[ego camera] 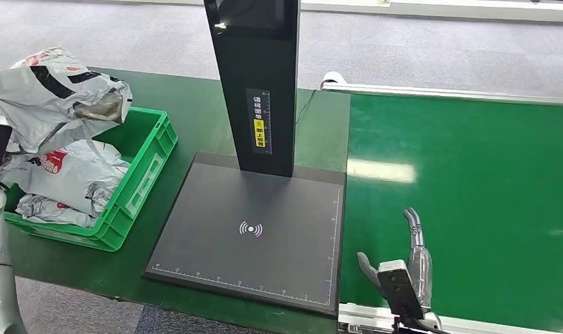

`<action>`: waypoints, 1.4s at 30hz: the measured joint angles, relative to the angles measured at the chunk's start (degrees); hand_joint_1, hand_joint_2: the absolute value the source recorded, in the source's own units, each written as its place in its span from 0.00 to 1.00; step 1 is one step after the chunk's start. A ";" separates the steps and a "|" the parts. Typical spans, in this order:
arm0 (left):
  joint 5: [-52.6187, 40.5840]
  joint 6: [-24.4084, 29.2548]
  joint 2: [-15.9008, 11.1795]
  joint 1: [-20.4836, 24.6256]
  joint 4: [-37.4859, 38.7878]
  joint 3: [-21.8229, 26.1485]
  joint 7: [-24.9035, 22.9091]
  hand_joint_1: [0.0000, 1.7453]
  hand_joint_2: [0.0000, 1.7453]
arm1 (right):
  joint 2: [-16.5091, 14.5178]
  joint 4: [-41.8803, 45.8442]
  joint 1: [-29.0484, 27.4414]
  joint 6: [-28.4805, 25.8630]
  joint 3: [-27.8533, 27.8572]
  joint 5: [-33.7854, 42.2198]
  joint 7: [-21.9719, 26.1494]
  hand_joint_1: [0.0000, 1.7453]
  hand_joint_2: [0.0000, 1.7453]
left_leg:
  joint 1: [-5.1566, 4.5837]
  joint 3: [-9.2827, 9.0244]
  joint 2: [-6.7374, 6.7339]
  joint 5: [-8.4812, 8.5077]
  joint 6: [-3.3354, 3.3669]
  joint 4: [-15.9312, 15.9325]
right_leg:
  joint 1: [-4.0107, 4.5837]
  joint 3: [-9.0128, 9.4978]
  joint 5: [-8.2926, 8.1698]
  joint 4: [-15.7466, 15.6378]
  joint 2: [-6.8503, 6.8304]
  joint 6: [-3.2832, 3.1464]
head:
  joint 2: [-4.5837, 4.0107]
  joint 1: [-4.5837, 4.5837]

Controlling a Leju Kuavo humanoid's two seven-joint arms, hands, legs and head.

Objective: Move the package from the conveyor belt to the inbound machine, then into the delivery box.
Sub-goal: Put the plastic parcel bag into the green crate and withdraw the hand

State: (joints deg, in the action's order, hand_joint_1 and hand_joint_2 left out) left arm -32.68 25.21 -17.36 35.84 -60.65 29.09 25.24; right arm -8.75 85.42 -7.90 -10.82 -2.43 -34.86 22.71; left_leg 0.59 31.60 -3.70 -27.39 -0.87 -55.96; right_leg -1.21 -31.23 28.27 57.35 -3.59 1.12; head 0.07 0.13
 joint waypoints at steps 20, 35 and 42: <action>-8.13 4.66 -1.65 5.24 17.15 -2.33 -1.95 1.00 1.00 | 0.05 -0.69 1.98 0.11 -1.37 -0.16 -0.10 0.00 1.00 | 0.00 0.01 0.00 0.01 0.00 0.00 | 0.00 -0.01 0.00 0.00 0.00 0.00 | 0.00 0.00; -10.69 9.38 -3.90 10.19 33.89 -3.18 -5.61 0.00 1.00 | 0.99 -1.72 3.12 -0.26 -3.83 1.07 -0.06 0.00 1.00 | 0.01 0.02 -0.02 0.01 -0.01 0.00 | 0.01 -0.02 0.00 0.01 0.03 0.00 | 0.00 0.00; -8.39 7.48 -4.63 10.15 35.26 -1.13 -3.98 0.00 1.00 | 1.72 -1.99 3.24 -1.00 -4.26 1.58 -0.27 0.00 1.00 | 0.01 0.02 -0.02 0.01 -0.01 0.00 | 0.02 -0.02 0.00 0.01 0.03 0.00 | 0.00 0.00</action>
State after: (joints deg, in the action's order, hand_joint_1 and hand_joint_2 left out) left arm -41.07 32.70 -21.99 45.98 -25.40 27.96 21.25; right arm -7.04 83.43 -4.66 -11.82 -6.68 -33.28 22.45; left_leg 0.60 31.62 -3.72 -27.38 -0.89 -55.96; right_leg -1.19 -31.25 28.26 57.37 -3.56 1.12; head 0.07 0.13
